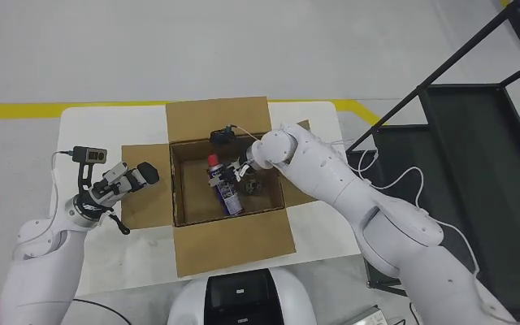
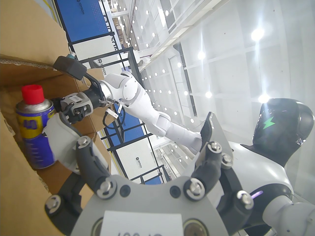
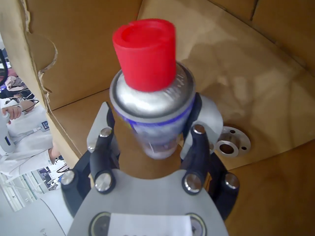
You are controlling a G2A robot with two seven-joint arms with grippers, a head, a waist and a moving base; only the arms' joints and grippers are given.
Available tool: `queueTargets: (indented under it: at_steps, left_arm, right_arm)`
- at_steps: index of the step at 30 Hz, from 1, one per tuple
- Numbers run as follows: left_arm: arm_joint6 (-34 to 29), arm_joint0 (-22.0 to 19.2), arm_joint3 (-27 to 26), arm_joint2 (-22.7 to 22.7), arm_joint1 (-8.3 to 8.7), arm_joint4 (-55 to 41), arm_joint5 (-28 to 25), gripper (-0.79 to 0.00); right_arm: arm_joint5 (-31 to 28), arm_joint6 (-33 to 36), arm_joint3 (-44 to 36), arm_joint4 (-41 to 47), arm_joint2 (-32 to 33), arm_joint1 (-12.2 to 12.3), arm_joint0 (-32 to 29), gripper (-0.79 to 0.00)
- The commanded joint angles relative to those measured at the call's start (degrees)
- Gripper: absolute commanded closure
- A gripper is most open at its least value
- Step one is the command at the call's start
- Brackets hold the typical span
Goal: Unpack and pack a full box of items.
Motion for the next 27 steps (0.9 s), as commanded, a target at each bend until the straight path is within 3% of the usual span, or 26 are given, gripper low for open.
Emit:
queueTargets:
  at_steps: [1, 7, 12, 17, 20, 23, 27]
  left_arm:
    - [0.0, 0.0, 0.0, 0.0, 0.00, 0.0, 0.0, -0.785]
    - [0.0, 0.0, 0.0, 0.0, 0.00, 0.0, 0.0, -0.785]
    - [0.0, 0.0, 0.0, 0.0, 0.00, 0.0, 0.0, -0.785]
    - [0.0, 0.0, 0.0, 0.0, 0.00, 0.0, 0.0, -0.785]
    - [0.0, 0.0, 0.0, 0.0, 0.00, 0.0, 0.0, -0.785]
    - [0.0, 0.0, 0.0, 0.0, 0.00, 0.0, 0.0, -0.785]
    - [0.0, 0.0, 0.0, 0.0, 0.00, 0.0, 0.0, -0.785]
  right_arm:
    - [-1.9, -0.1, -0.5, 1.2, 1.0, 0.1, -0.1, -0.785]
    - [-8.9, -0.6, -7.1, 2.3, 6.7, 3.1, -2.3, -0.785]
    - [-14.4, -1.9, -21.6, -3.6, 16.9, 8.8, -9.3, -0.785]
    - [-18.6, -3.7, -43.5, -9.5, 33.9, 15.0, -25.1, -0.785]
    - [-19.0, -7.0, -54.7, -16.5, 45.4, 17.6, -35.7, -0.785]
    - [-19.4, -13.9, -63.6, -22.2, 54.2, 18.8, -46.4, -0.785]
    - [-19.5, -22.1, -67.5, -27.4, 62.8, 19.5, -57.4, -0.785]
